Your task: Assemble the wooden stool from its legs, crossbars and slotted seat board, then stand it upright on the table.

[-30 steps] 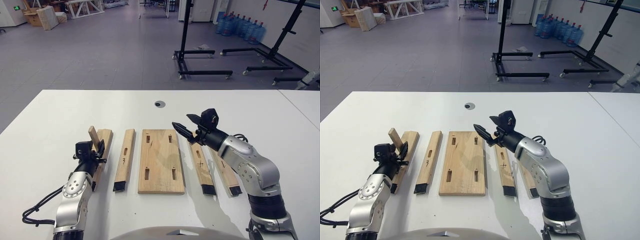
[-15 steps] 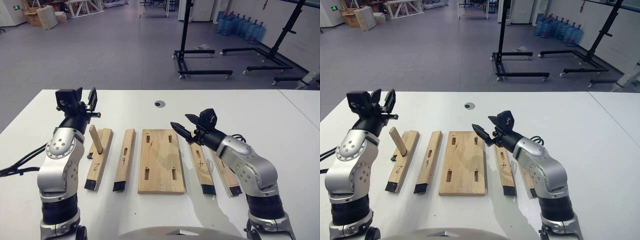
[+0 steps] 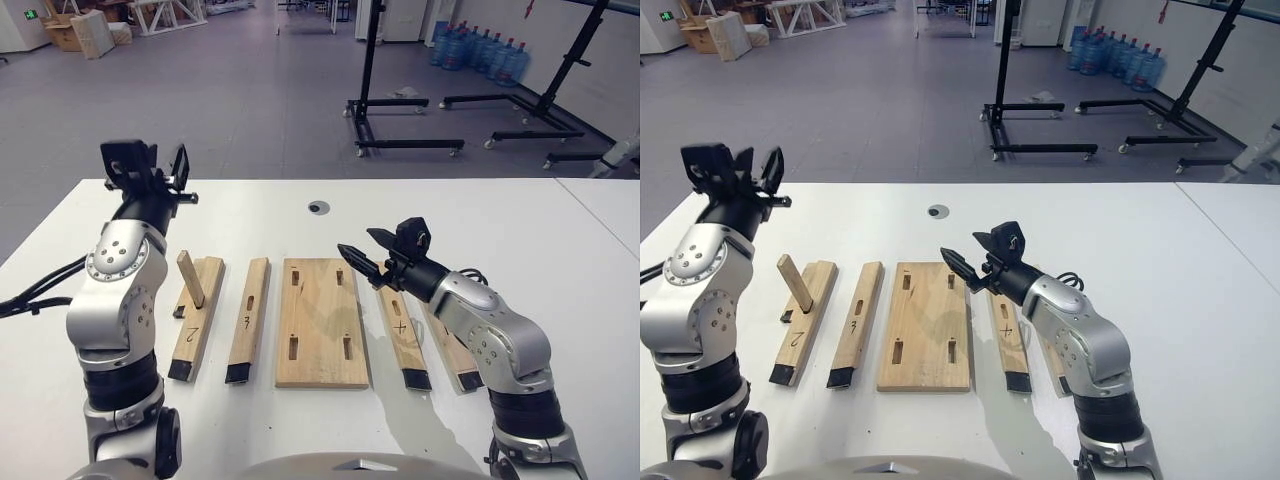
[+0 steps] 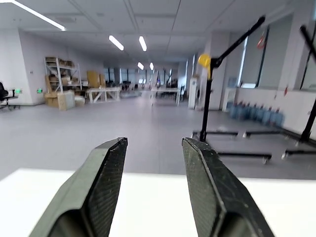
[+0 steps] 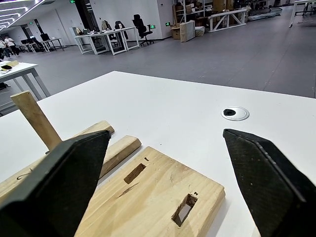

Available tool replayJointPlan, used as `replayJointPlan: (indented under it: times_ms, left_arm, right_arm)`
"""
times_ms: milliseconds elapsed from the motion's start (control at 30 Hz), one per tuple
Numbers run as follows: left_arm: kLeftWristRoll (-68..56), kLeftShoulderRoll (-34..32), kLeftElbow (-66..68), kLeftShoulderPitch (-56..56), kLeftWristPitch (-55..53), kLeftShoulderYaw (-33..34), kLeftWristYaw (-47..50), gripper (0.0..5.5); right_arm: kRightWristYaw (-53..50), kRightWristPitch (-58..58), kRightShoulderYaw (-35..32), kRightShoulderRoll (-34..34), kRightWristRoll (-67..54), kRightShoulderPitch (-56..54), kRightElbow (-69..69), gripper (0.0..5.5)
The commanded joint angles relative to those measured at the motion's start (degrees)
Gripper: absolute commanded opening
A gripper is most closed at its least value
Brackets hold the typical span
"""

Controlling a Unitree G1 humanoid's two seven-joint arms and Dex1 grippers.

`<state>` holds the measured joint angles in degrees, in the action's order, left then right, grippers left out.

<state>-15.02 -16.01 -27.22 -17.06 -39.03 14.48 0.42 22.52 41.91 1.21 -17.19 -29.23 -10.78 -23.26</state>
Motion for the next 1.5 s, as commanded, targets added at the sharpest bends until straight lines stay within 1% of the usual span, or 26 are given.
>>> replayJointPlan:
  times_ms: [33, 167, 300, 467, 533, 600, 633, 667, 733, 800, 833, 867, 900, 933, 1000, 1100, 1167, 1200, 1233, 1300, 1333, 1433, 1500]
  left_arm:
    - [2.1, 1.6, 7.6, 11.0, 7.0, -2.4, -3.5, 2.02]
    - [5.3, 2.4, 16.5, 20.2, 16.5, -5.0, -6.5, 2.02]
    - [4.5, 2.8, 17.6, 19.4, 19.1, -3.6, -6.2, 2.02]
    - [1.9, 2.5, 11.0, 14.0, 15.5, -2.0, -4.6, 2.02]
    - [0.0, 2.4, 6.4, 12.1, 12.4, -1.2, -3.8, 2.02]
    - [-4.2, 1.5, 0.0, 8.8, 7.1, 0.6, -3.3, 2.02]
    - [-7.1, 0.3, -3.2, 5.6, 3.5, 2.5, -2.7, 2.02]
    - [-11.8, -1.9, -5.8, 0.2, -1.1, 5.8, -1.8, 2.02]
    - [-21.5, -5.6, -7.3, -10.5, -8.5, 12.2, 0.8, 2.02]
    - [-38.4, -12.4, -3.0, -24.8, -14.3, 19.5, 3.8, 2.02]
    - [-45.7, -15.9, -0.8, -30.3, -15.8, 22.0, 4.3, 2.02]
    - [-54.1, -20.2, 1.5, -33.9, -16.7, 24.3, 5.1, 2.02]
    - [-60.6, -23.9, 3.4, -34.8, -17.4, 26.3, 4.8, 2.02]
    - [-65.3, -27.3, 5.0, -31.7, -19.3, 28.9, 2.9, 2.02]
    - [-69.2, -30.6, 6.9, -19.8, -23.7, 34.9, -3.9, 2.02]
    - [-65.0, -32.6, 8.3, -0.2, -27.5, 42.4, -17.3, 2.02]
    - [-61.0, -33.7, 10.6, 10.8, -27.9, 43.3, -25.3, 2.02]
    - [-57.6, -33.2, 9.1, 18.1, -26.7, 42.8, -30.0, 2.02]
    - [-54.7, -33.5, 8.7, 22.3, -25.1, 41.1, -33.9, 2.02]
    - [-48.9, -30.9, 4.0, 32.8, -22.8, 35.3, -37.2, 2.02]
    - [-46.4, -29.3, 1.9, 36.0, -22.1, 31.6, -36.8, 2.02]
    - [-41.2, -24.4, -3.9, 40.0, -19.9, 23.5, -32.3, 2.47]
    - [-40.0, -22.1, -6.8, 40.3, -20.3, 20.8, -27.8, 2.80]
  right_arm:
    - [-0.5, 0.6, -0.1, 0.0, 0.1, -0.2, -0.4, 4.20]
    - [-0.6, 0.6, -0.3, 0.1, -0.1, 0.3, -0.2, 4.20]
    - [-0.9, 0.8, -1.0, 0.4, -0.6, -0.2, -0.2, 4.20]
    - [-1.4, 1.4, -1.6, 1.0, -1.6, -1.2, -0.7, 4.20]
    - [-1.5, 1.4, -1.7, 1.0, -1.9, -1.2, -0.8, 4.20]
    - [-1.5, 1.4, -1.8, 1.0, -2.0, -1.3, -0.9, 4.20]
    - [-1.5, 1.4, -1.9, 1.1, -2.1, -1.2, -1.0, 4.20]
    - [-1.5, 1.3, -2.0, 1.1, -2.1, -1.1, -1.0, 4.20]
    - [-1.6, 1.1, -2.4, 1.0, -2.0, -0.7, -1.4, 4.20]
    - [-1.7, 0.8, -3.2, 0.6, -2.0, 0.3, -2.2, 4.20]
    - [-1.8, 0.6, -3.6, 0.4, -1.9, 0.8, -2.6, 4.20]
    - [-1.8, 0.6, -4.3, 0.1, -2.0, 1.1, -2.8, 4.20]
    - [-1.8, 0.6, -5.1, -0.3, -2.1, 1.6, -3.3, 4.20]
    - [-1.8, 0.9, -6.3, -0.9, -2.5, 2.0, -4.0, 4.20]
    - [-1.4, 1.5, -8.8, -2.5, -3.1, 2.8, -5.4, 4.20]
    - [-0.1, 1.5, -11.7, -5.1, -3.7, 3.5, -5.1, 4.20]
    - [0.3, 1.4, -13.8, -6.4, -4.2, 4.3, -4.8, 4.20]
    - [0.5, 1.2, -14.4, -6.9, -4.2, 4.5, -4.3, 4.20]
    - [0.3, 1.1, -15.2, -7.1, -4.4, 5.3, -4.8, 4.20]
    - [0.0, 1.1, -15.8, -6.9, -4.6, 6.4, -5.2, 4.20]
    - [-0.4, 1.1, -15.8, -6.6, -4.8, 6.9, -5.6, 4.20]
    - [-1.4, 1.0, -15.3, -5.9, -5.2, 7.9, -6.2, 4.20]
    - [-2.1, 1.1, -14.4, -5.2, -5.4, 7.9, -6.5, 4.20]
